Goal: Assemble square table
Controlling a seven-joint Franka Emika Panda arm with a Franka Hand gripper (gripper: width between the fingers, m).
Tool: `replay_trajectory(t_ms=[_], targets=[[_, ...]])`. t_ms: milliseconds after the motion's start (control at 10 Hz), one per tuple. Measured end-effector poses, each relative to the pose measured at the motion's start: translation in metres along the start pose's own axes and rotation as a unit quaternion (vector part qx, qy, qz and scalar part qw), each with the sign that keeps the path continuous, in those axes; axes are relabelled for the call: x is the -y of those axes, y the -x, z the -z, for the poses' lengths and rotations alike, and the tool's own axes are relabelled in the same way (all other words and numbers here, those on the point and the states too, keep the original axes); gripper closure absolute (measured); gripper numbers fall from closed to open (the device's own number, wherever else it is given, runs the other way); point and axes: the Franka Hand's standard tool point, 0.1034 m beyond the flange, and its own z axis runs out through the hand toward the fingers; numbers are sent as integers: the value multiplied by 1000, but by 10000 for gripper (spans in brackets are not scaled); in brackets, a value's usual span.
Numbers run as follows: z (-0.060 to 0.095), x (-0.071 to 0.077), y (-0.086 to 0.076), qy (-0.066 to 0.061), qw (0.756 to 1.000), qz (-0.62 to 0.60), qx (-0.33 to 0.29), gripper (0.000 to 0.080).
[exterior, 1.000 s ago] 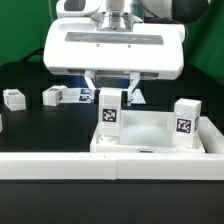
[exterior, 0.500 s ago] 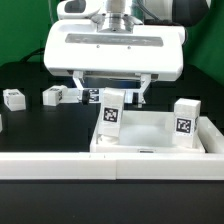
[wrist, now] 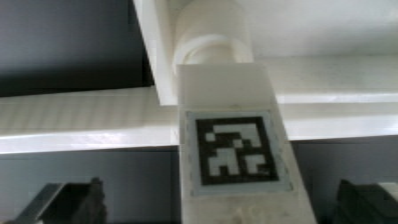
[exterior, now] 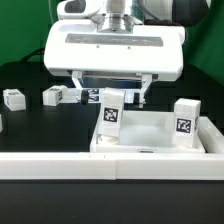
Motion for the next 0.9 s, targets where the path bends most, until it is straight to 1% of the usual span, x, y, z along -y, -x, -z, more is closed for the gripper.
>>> replay_trajectory(t_ms=[100, 200, 300, 400, 500, 600, 700, 800, 900], targets=[[0, 1, 1, -1, 1000, 0, 3, 151], [-2, 5, 5, -17, 999, -6, 35, 151], [1, 9, -1, -34, 997, -22, 64, 151], [2, 14, -2, -44, 995, -35, 82, 151], [-1, 25, 5, -67, 987, -50, 140, 151], [-2, 24, 0, -74, 982, -53, 165, 151], [-4, 24, 3, -79, 974, -53, 206, 151], [-7, 17, 2, -77, 970, -48, 227, 151], [-8, 9, 2, -72, 970, -48, 227, 151]])
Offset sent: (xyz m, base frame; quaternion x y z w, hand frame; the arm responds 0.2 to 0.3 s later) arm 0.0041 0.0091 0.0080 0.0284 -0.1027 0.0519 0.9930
